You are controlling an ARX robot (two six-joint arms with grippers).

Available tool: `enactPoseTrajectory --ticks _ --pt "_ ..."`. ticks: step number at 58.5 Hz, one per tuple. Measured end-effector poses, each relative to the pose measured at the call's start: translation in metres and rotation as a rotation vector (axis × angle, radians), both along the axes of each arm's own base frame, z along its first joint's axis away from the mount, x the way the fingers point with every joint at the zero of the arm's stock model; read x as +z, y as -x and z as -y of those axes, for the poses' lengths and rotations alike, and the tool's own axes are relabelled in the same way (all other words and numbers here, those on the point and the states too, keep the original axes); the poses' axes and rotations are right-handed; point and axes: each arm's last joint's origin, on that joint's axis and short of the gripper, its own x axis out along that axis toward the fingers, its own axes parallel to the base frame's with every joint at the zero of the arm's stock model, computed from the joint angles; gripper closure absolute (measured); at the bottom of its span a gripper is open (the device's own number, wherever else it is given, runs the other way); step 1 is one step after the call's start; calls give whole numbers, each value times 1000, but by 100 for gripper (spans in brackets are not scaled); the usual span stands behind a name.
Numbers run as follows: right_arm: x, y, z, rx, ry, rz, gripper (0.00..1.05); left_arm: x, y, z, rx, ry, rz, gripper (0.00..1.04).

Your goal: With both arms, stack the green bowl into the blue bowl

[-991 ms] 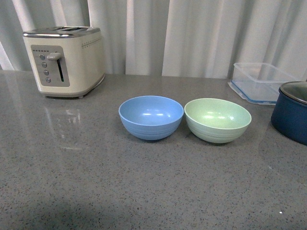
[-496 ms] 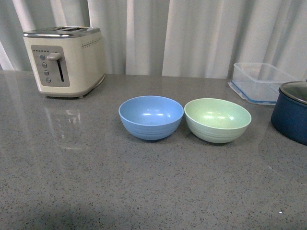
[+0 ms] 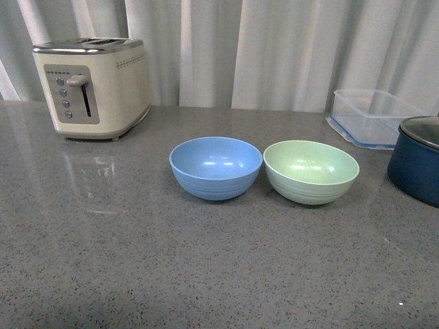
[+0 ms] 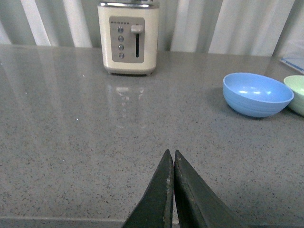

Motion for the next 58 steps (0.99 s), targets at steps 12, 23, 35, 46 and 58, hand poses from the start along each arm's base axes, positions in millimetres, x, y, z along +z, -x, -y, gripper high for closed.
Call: enactPoseTrajectory --ticks 12,23,35,46,58 --pt "0 0 0 0 0 0 10 2 3 0 1 1 26 101" --pt "0 0 0 0 0 0 10 2 3 0 1 0 26 64" --pt "0 0 0 0 0 0 10 2 3 0 1 0 26 28" --pt "3 -2 -3 48 53 -109 10 2 3 0 1 -2 26 8" --pt "76 -49 -17 147 -20 -193 10 2 3 0 1 -2 26 7"
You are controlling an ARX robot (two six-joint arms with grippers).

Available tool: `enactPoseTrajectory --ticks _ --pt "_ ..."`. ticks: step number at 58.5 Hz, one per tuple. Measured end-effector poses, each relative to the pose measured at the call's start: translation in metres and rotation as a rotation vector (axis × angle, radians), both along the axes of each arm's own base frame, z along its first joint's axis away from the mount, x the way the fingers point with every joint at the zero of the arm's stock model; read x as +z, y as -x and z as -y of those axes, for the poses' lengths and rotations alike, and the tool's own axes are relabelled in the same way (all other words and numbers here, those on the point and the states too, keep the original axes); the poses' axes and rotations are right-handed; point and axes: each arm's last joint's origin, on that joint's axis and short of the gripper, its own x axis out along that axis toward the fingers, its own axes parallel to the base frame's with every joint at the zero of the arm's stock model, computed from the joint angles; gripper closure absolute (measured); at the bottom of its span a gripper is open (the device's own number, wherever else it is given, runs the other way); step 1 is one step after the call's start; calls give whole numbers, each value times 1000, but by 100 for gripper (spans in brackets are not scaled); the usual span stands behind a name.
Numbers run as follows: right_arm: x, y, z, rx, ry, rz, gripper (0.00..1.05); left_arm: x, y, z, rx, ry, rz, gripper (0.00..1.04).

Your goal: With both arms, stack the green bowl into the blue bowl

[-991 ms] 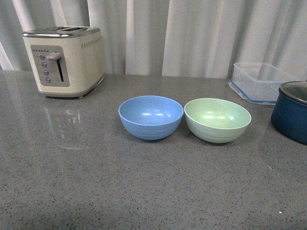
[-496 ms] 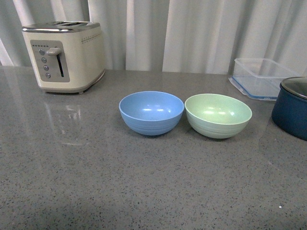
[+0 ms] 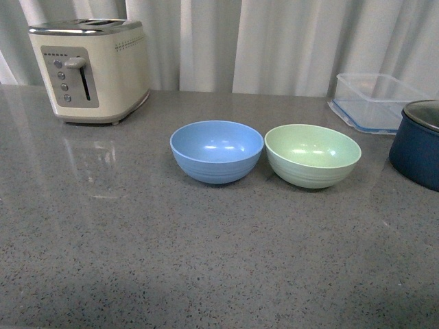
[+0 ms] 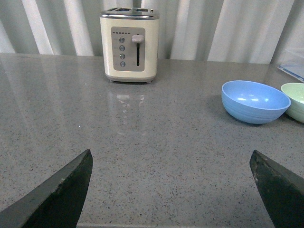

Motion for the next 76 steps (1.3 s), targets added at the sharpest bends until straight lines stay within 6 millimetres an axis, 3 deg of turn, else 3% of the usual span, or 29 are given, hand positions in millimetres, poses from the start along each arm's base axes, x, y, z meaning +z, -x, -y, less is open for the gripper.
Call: enactPoseTrajectory --ticks 4,16,25,33,44,62,76 --pt "25 -35 -7 -13 -73 -93 10 0 0 0 0 0 0 7" --pt "41 -119 -32 -45 -167 -298 10 0 0 0 0 0 0 7" --pt "32 -174 -42 -123 -198 -407 10 0 0 0 0 0 0 7" --pt "4 -213 -49 -203 -197 -515 10 0 0 0 0 0 0 7" --pt "-24 -240 -53 -253 -190 -589 10 0 0 0 0 0 0 7" --pt "-55 -260 -55 -300 -187 -664 10 0 0 0 0 0 0 7" --pt "-65 -270 -50 -337 -182 -690 51 0 0 0 0 0 0 7"
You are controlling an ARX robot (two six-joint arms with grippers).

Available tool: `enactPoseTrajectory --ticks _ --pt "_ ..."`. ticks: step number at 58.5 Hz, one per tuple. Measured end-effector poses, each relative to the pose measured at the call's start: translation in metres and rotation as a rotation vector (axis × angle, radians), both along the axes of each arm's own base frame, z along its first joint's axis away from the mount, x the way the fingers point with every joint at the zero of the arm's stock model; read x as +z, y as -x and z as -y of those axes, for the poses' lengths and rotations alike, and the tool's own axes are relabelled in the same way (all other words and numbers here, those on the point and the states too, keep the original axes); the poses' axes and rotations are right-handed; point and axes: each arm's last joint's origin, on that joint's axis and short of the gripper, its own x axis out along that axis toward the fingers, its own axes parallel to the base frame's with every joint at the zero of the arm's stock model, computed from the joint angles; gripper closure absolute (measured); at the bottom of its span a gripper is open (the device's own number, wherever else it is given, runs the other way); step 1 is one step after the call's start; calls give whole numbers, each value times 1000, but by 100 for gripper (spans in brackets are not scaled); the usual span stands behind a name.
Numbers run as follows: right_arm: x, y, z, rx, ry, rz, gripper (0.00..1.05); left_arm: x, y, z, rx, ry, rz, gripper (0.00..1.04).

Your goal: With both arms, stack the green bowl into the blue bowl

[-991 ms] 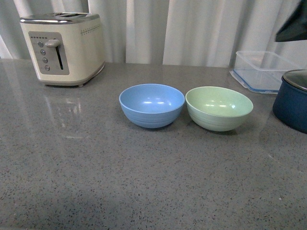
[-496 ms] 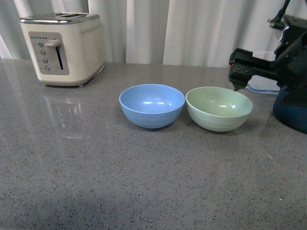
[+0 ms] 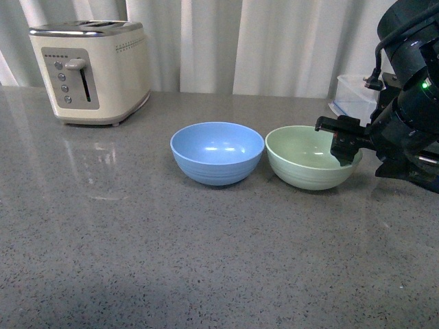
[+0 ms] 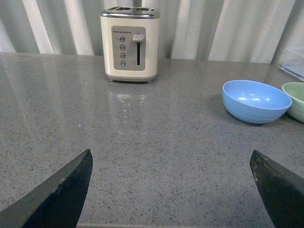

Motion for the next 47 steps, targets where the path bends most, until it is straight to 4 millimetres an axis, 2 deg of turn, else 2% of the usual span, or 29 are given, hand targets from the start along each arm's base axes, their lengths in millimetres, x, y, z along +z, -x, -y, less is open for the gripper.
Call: enactPoseTrajectory --ticks 10,16,25,32,39,47 --pt "0 -1 3 -14 8 -2 86 0 0 0 0 0 0 7" --pt "4 0 4 -19 12 9 103 0 0 0 0 0 0 7" --pt "36 7 5 -16 17 92 103 0 0 0 0 0 0 7" --pt "67 17 -3 15 -3 172 103 0 0 0 0 0 0 7" --pt "95 25 -28 89 -35 252 103 0 0 0 0 0 0 7" --pt "113 30 -76 219 -60 324 103 0 0 0 0 0 0 7"
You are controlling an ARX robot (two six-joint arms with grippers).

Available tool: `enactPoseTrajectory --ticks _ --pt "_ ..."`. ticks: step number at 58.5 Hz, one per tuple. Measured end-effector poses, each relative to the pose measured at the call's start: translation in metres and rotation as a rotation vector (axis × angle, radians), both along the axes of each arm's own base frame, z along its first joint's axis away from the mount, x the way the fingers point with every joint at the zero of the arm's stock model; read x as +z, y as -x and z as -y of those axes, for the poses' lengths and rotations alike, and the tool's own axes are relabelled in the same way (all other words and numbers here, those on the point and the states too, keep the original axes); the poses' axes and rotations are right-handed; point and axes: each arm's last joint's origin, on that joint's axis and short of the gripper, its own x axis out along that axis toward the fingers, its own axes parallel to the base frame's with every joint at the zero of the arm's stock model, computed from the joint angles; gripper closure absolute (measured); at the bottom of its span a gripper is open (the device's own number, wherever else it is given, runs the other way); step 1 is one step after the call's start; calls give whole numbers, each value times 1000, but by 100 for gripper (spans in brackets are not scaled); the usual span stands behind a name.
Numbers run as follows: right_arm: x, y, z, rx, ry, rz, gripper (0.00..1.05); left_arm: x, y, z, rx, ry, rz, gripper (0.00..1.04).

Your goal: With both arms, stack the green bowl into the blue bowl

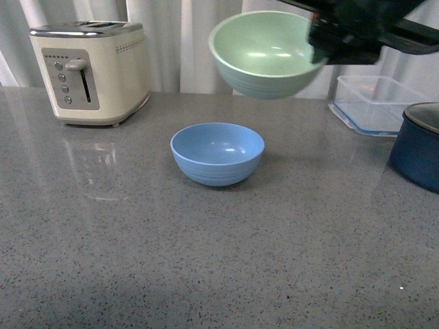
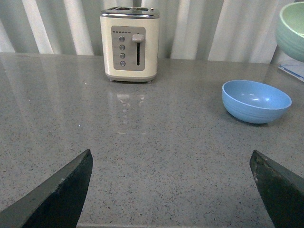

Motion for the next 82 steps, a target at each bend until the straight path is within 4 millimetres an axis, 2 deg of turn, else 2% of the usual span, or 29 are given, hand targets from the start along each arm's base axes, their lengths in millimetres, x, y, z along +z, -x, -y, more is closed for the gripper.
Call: enactPoseTrajectory --ticks 10,16,18,23,28,42,45,51,57,63,69,72,75,78,82 --pt "-9 -11 -46 95 19 -18 103 0 0 0 0 0 0 7" --pt "-24 -20 -55 102 44 -52 103 0 0 0 0 0 0 7" --pt "-36 -24 -58 100 61 -73 103 0 0 0 0 0 0 7" --pt "-55 -33 -59 88 92 -113 103 0 0 0 0 0 0 7" --pt "-67 -39 -55 76 102 -136 103 0 0 0 0 0 0 7" --pt "-75 -45 -46 50 113 -149 103 0 0 0 0 0 0 7" --pt "-76 -47 -44 44 112 -149 99 0 0 0 0 0 0 7" --pt "-77 -46 -39 43 101 -146 81 0 0 0 0 0 0 7" --pt "-72 -40 -36 58 71 -135 67 0 0 0 0 0 0 7" --pt "-51 -27 -29 90 -1 -86 51 0 0 0 0 0 0 7" --pt "-16 -4 -16 131 -96 65 35 0 0 0 0 0 0 7" --pt "8 17 -5 156 -164 203 25 0 0 0 0 0 0 7" --pt "25 29 3 144 -181 293 16 0 0 0 0 0 0 7" --pt "35 40 11 36 -116 454 23 0 0 0 0 0 0 7" --pt "29 53 25 -84 21 579 33 0 0 0 -3 0 1 7"
